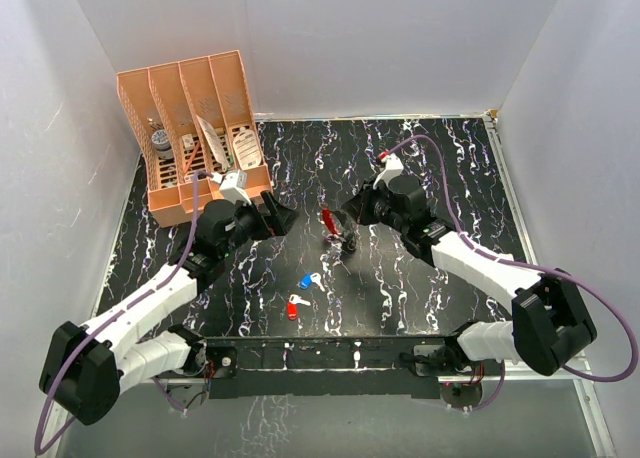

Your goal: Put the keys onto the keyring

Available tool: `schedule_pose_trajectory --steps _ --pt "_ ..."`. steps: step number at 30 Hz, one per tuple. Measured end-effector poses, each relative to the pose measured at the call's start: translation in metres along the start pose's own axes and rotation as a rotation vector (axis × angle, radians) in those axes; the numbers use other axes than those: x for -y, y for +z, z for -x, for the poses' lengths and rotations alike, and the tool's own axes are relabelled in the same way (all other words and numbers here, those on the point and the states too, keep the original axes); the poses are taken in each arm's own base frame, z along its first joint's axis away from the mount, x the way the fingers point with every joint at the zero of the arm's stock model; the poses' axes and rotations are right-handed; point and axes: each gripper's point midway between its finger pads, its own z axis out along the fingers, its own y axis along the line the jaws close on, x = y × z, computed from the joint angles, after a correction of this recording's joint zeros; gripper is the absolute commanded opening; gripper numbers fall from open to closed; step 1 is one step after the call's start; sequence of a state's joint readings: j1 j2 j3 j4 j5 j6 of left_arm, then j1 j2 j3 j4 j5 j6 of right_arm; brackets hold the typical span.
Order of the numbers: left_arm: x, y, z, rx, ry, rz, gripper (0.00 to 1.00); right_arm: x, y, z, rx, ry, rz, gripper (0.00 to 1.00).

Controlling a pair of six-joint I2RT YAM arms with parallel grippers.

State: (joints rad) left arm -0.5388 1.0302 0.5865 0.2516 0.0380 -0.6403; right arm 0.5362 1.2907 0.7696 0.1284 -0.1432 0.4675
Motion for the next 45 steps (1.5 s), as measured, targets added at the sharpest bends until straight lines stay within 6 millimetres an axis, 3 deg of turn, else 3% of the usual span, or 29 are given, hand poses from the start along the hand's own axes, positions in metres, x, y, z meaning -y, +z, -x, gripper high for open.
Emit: schedule_pose_trajectory --steps 5,11,21,28,41,45 --pt "0.007 -0.003 0.007 0.033 0.002 -0.034 0.99 -0.006 0.001 0.006 0.021 0.062 0.016 0.0" --pt "0.012 -0.002 0.012 0.054 -0.002 -0.056 0.99 -0.021 0.0 0.027 0.098 0.133 0.069 0.0" --pt "0.013 0.021 0.005 0.038 -0.033 -0.081 0.99 -0.031 -0.001 0.038 0.136 0.165 0.11 0.0" --pt "0.039 0.024 0.006 0.035 0.024 -0.23 0.99 -0.034 0.0 0.039 0.13 0.171 0.114 0.0" --pt "0.083 0.034 -0.021 -0.041 0.23 -0.371 0.99 -0.049 0.016 0.049 0.107 0.183 0.092 0.0" --pt "0.084 0.046 -0.028 -0.05 0.294 -0.348 0.99 -0.052 0.016 0.051 0.107 0.181 0.092 0.0"
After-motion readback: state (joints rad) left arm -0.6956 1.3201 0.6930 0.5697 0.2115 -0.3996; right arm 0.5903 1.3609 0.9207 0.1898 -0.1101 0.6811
